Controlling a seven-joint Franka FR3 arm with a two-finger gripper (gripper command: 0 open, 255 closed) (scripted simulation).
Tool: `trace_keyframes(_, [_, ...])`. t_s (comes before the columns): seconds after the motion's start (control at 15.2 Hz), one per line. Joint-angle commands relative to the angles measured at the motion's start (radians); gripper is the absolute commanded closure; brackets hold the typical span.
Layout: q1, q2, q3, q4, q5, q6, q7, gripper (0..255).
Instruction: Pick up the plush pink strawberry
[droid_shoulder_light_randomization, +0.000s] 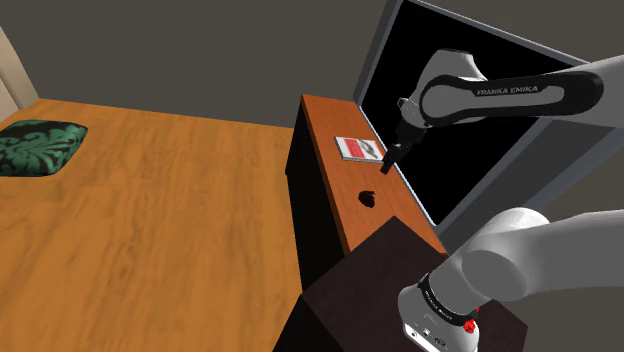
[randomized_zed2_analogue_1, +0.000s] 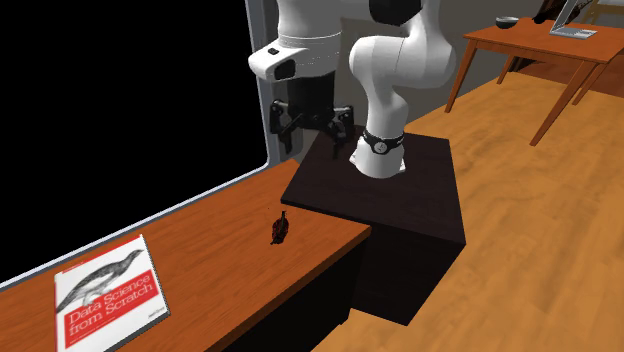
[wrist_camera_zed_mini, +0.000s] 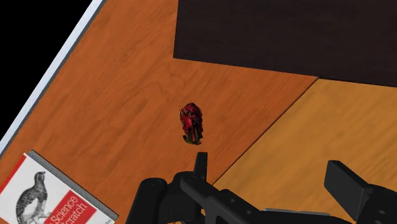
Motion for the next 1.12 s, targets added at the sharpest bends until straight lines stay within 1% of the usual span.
trace_keyframes(0.0, [-0.007,0.059,-0.039,-0.022,-0.004,0.080,-0.029,0])
trace_keyframes(0.2, [-0.006,0.171,-0.101,-0.029,0.008,0.193,-0.081,0])
trace_keyframes(0.33, [0.003,0.255,-0.142,-0.026,0.032,0.267,-0.124,0])
trace_keyframes(0.46, [0.018,0.345,-0.184,-0.017,0.073,0.339,-0.179,0])
trace_keyframes(0.59, [0.039,0.442,-0.224,-0.001,0.141,0.407,-0.250,0])
trace_keyframes(0.86, [0.053,0.504,-0.234,-0.004,0.194,0.465,-0.293,0])
trace_keyframes(1.06, [0.066,0.559,-0.237,-0.007,0.249,0.514,-0.335,0])
